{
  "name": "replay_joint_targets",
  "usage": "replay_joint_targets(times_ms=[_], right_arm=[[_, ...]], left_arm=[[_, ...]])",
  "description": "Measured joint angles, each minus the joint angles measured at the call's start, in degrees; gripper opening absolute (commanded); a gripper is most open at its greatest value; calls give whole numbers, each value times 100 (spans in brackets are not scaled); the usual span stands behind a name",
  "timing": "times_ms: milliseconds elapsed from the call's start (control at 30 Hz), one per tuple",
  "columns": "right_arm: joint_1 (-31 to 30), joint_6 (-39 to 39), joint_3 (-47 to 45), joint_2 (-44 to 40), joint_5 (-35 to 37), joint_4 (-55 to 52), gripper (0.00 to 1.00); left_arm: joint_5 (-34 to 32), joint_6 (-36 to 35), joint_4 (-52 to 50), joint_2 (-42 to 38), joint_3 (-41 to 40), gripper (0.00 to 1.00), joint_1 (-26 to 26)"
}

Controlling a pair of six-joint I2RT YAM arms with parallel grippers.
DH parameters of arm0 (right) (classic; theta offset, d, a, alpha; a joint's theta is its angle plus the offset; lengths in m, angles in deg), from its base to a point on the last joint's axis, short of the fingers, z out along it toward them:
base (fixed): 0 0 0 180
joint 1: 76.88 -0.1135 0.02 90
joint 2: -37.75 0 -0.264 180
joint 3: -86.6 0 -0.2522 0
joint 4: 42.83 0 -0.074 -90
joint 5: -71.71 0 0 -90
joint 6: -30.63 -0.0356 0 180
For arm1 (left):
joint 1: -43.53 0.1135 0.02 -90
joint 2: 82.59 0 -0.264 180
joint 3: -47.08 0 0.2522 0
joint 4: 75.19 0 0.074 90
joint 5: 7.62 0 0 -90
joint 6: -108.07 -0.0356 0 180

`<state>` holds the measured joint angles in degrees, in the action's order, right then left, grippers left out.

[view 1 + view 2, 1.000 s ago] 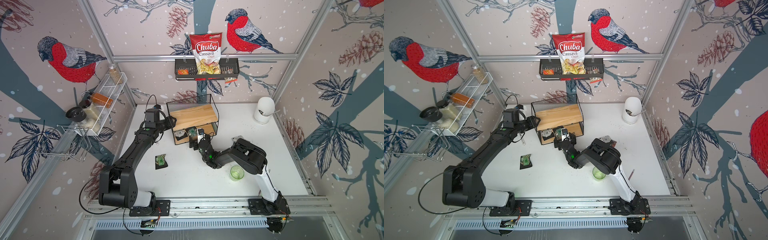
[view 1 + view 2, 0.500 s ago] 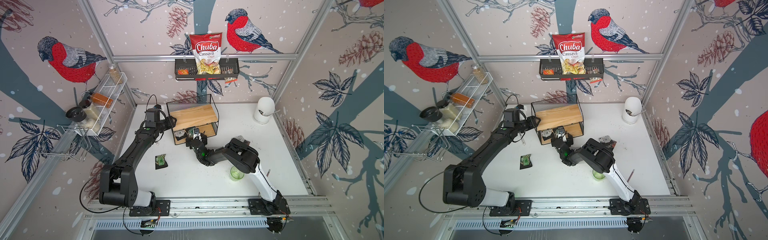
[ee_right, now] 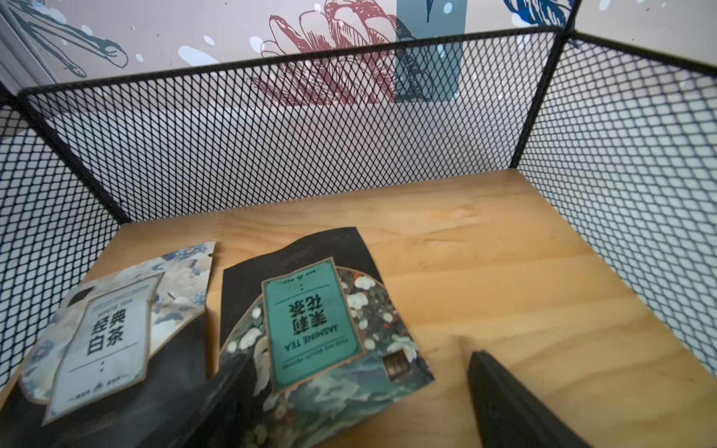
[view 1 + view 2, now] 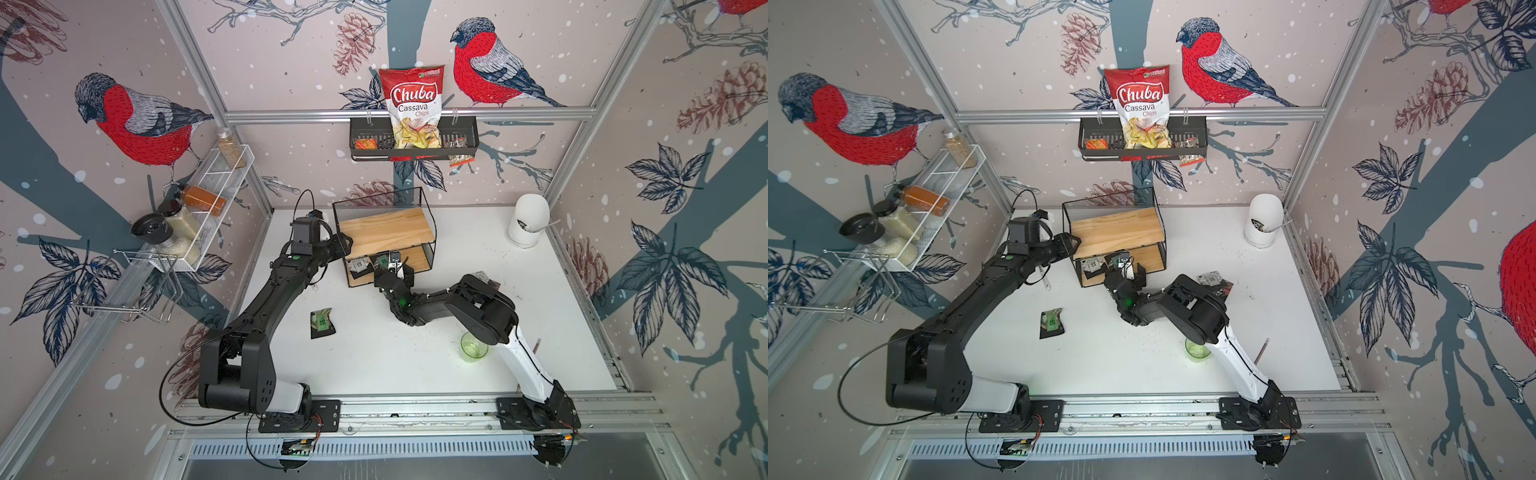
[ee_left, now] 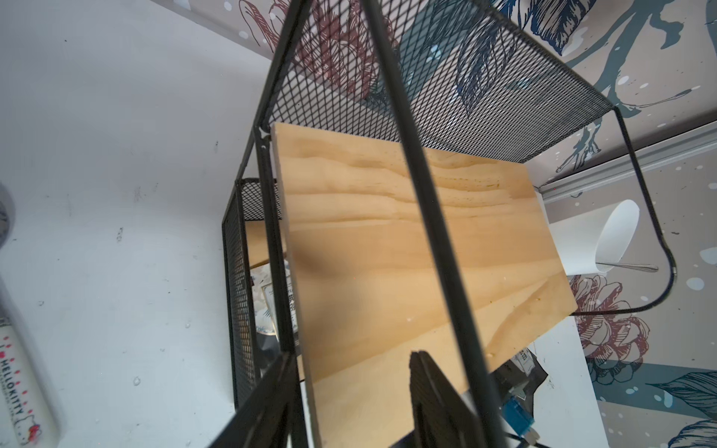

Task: Remove the tea bags from the shelf
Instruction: Pick up the tea bag from the shelf.

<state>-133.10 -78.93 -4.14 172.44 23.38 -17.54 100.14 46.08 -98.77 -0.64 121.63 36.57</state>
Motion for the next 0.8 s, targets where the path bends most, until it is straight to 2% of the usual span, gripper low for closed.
replay_joint_targets(times_ms=[67,267,400,800], right_arm=[[-17,-4,79,11,90,-192,63],[-33,-81,-66,-68,236,-297,33],[-33,-179,-520,-339,179,-142,2],[4,-459,-1707,-1690,-562,-179,0]], left_arm=[[0,0,-20,0,0,52,0],[0,0,-33,0,31,52,0],[-7,-4,-37,2,44,52,0],[-20,-42,-42,13,52,52,0]])
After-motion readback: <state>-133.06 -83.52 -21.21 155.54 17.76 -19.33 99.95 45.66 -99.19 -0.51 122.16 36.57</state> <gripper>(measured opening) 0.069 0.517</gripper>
